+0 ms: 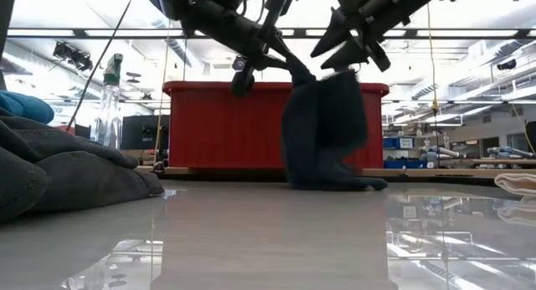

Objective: Fold laundry
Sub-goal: Fold the black shorts

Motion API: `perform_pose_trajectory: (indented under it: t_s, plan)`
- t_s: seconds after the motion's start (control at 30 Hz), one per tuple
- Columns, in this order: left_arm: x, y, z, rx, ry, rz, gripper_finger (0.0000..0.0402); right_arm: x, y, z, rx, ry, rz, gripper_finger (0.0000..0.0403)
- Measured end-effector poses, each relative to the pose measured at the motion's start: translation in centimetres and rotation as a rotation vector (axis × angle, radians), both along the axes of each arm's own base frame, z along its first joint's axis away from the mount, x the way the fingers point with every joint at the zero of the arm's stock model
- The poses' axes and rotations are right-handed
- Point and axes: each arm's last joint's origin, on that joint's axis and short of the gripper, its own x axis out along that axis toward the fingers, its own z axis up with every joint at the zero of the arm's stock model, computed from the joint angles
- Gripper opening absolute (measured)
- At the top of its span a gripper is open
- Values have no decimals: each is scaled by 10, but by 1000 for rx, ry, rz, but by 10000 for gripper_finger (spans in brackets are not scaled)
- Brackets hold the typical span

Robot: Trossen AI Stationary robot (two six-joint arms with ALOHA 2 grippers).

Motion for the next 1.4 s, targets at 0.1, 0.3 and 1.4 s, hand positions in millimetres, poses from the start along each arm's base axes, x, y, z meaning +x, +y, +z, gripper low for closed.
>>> perform_pose_trajectory:
  t_s: [0.1, 0.3, 1.4]
  plan:
    - [0, 0, 0, -1, 0, -3, 14, -3, -1, -2, 14, 20, -39, 122]
    - [-4, 7, -4, 24, 47, 2, 14, -16, 2, 2, 15, 77, -29, 21]
    - [-61, -26, -49, 180, 730, -639, 14, -16, -52, -116, 97, 41, 471, 325]
